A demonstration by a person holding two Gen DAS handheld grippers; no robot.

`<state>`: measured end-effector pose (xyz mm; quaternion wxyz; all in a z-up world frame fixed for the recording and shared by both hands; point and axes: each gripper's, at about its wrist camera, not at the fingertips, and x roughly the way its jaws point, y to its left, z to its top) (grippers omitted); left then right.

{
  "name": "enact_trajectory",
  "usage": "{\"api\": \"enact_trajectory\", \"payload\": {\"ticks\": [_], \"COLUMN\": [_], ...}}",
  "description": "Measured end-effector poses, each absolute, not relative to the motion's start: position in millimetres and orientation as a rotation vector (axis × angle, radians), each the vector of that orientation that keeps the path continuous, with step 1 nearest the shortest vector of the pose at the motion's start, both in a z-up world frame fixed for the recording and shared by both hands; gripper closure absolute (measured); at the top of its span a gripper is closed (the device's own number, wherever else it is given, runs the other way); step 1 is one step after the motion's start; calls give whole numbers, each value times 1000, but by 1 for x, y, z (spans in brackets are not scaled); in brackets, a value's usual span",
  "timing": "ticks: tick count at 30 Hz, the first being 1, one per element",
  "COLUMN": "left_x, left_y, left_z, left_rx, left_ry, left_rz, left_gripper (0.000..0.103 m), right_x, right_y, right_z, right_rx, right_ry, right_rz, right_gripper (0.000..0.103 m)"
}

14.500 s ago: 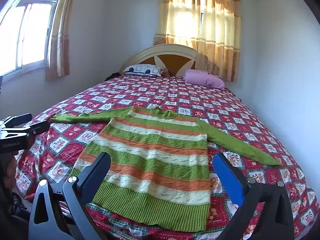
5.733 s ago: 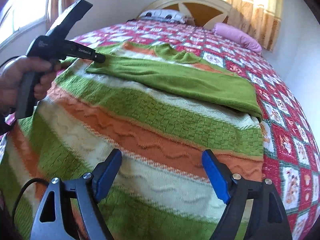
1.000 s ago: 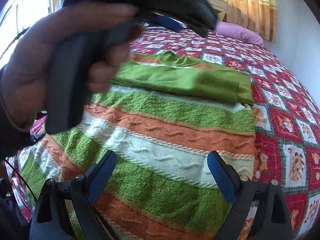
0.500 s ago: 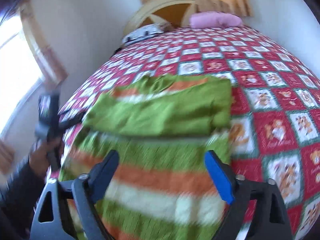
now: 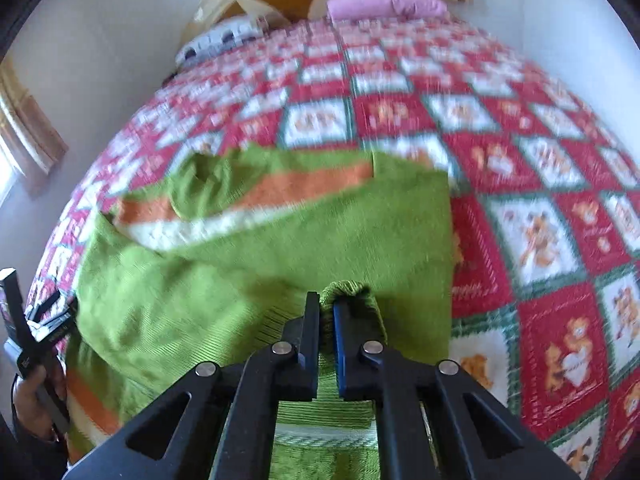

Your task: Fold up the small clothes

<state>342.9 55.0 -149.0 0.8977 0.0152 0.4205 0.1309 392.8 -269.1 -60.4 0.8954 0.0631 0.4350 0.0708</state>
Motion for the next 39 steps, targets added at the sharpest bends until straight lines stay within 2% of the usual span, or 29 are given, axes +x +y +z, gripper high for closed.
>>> {"api": "enact_trajectory", "payload": {"ticks": [3,5,9,11,13,14,20,21,22,24,27,30,33,35,37,39], "left_x": [342,341,334,329,334,338,383,391,395,399,393,391,391,388,380,367], "left_y": [55,55,66,70,65,63,47,45,45,45,49,49,49,49,48,45], "left_z": [-149,-148,-141,-130,-121,-118,-124,-131,-136,-142,-138,-144,-148,-144,-138,-127], "left_rx": [33,29,-45,-75,-23,-7,60,70,78,79,58,76,68,73,80,92], "left_ry": [871,861,854,803,773,764,787,809,835,862,855,885,900,896,869,814], "left_rz": [285,283,281,270,278,276,308,313,313,316,307,308,299,307,308,310], "left_gripper": [2,1,1,1,1,1,0,0,0,0,0,0,0,0,0,0], "right_x": [389,395,417,409,396,387,368,368,368,366,354,341,347,346,341,334], "right_y": [-266,-264,-264,-272,-280,-282,-274,-272,-272,-277,-278,-282,-289,-292,-293,-289], "right_z": [-36,-38,-87,-92,-84,-79,-84,-88,-90,-89,-77,-75,-98,-98,-85,-67], "right_rx": [95,66,18,42,86,116,158,136,119,160,135,89,82,96,95,51], "right_ry": [807,815,1000,984,968,956,979,982,974,968,928,912,972,974,954,897], "right_rz": [130,89,58,52,68,93,182,171,155,185,197,144,149,154,129,88], "right_gripper": [99,99,96,84,51,49,49,59,84,95,97,97,97,93,65,57]}}
